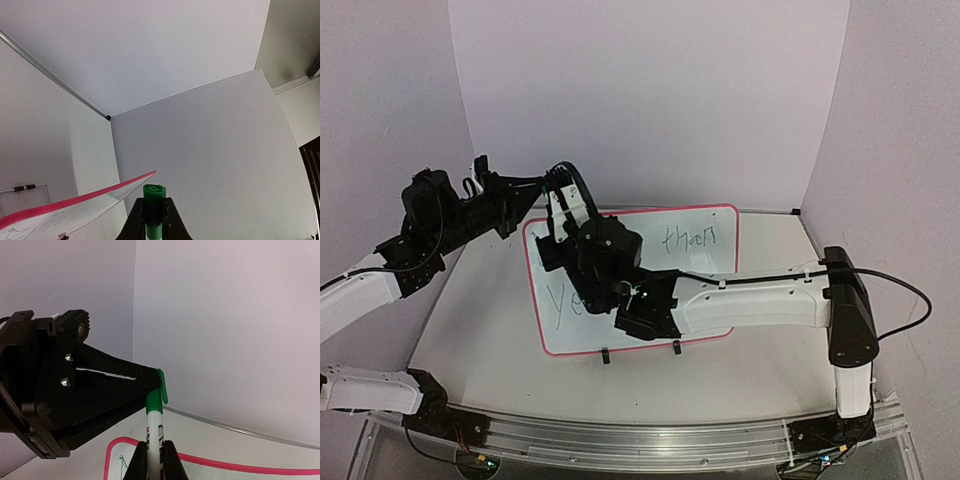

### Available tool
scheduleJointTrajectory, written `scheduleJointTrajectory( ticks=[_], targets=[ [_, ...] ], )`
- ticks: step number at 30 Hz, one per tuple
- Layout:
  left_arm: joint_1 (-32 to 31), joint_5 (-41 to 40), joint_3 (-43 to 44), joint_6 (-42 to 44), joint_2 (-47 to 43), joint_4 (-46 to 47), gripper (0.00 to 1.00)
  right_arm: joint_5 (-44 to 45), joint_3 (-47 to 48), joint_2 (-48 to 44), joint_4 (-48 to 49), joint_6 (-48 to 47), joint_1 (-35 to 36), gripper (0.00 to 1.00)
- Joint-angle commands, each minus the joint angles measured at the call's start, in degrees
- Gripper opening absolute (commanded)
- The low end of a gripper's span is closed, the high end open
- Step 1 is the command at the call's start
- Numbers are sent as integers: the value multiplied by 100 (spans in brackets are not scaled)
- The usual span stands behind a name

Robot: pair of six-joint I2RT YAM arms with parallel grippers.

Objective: Write a sentence on the whiteboard
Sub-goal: Insert the whiteboard marker into the pen cap, then pass from the right arm to the left

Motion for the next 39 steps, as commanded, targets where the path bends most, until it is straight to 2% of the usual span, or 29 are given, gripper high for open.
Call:
scheduleJointTrajectory(
  ticks=[1,17,23,24,29,31,35,39],
  targets=[
    [-404,1112,-70,187,-70,82,0,16,349,178,198,39,-454,0],
    [-562,1021,-137,274,-104,28,0,-31,498,274,210,128,-593,0],
    [-562,642,216,735,-226,-382,1,-553,-487,-308,865,252,-529,0],
    [-562,592,302,834,-245,-462,5,-602,-695,-402,1012,188,-491,0],
    [-564,465,727,1522,-386,-732,44,-438,-1272,-830,1458,-285,-246,0],
    [-566,496,817,1746,-459,-791,55,-309,-1448,-970,1514,-363,-198,0],
    [-562,673,935,2063,-544,-947,70,-275,-1995,-1325,1869,-394,-132,0],
    [-560,880,1053,2310,-558,-1280,81,-1139,-3027,-1819,2805,-327,-62,0]
  ],
)
